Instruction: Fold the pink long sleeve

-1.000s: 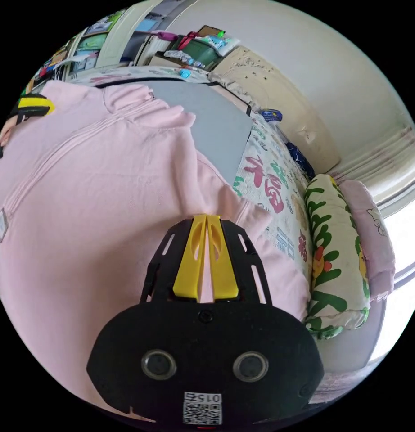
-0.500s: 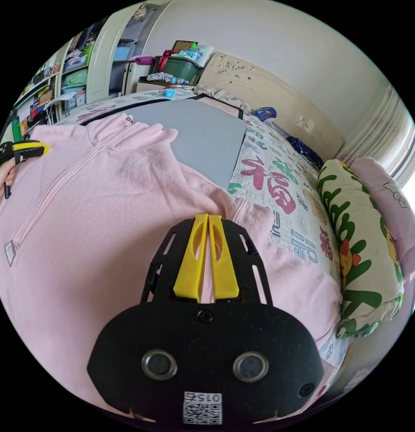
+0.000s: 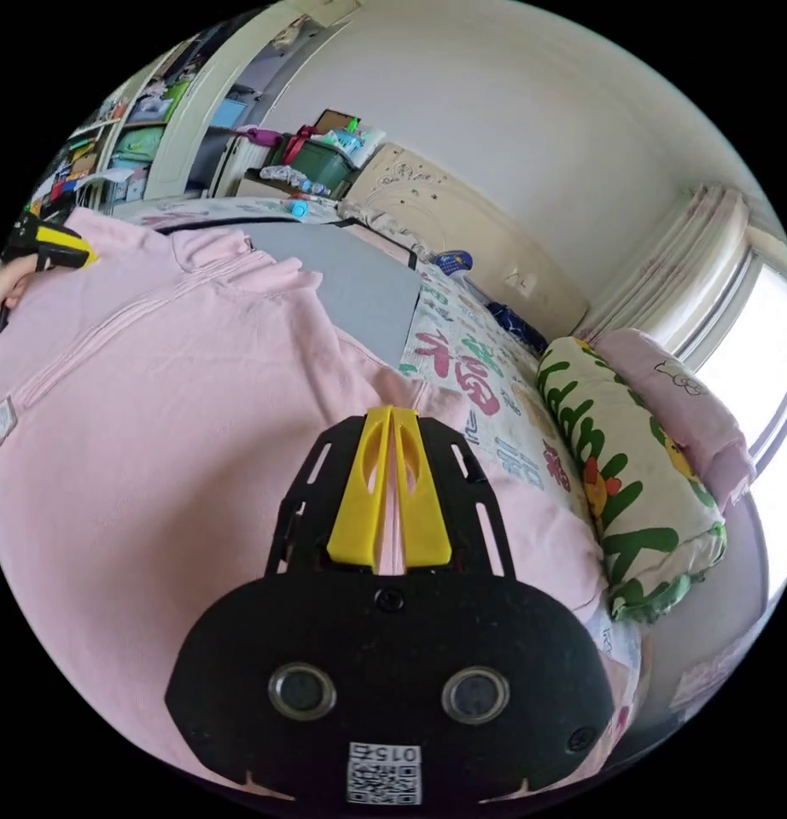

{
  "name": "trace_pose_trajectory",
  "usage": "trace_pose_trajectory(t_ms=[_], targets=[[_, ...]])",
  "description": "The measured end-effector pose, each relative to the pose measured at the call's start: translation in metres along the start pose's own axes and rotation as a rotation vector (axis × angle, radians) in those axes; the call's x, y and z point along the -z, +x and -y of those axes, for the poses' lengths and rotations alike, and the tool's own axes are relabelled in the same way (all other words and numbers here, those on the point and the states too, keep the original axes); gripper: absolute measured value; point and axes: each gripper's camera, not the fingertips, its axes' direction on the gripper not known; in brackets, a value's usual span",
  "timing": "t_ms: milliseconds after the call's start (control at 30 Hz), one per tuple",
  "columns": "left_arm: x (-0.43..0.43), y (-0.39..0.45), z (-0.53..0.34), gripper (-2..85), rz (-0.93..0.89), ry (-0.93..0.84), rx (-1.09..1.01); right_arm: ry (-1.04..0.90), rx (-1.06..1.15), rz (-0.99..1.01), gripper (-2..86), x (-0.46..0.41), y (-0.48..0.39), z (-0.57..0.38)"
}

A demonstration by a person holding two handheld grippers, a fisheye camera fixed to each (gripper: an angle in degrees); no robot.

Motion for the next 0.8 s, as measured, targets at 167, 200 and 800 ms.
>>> trace_pose_trajectory(t_ms=[167, 200, 800], targets=[[0.002, -0.03, -0.003, -0.2, -0.065, 0.006, 0.028, 0.231, -0.327, 0.189, -0.7, 0.22, 0.094, -0.025], [0.002, -0.03, -0.003, -0.2, -0.056, 0.006, 0.023, 0.268, -0.336, 0.222, -0.7, 0.253, 0.102, -0.029], [0.155, -0.028, 0.032, -0.2, -0.186, 0.394, -0.143, 1.311, -0.138, 0.616, -0.6, 0.91, 0.198, -0.166]])
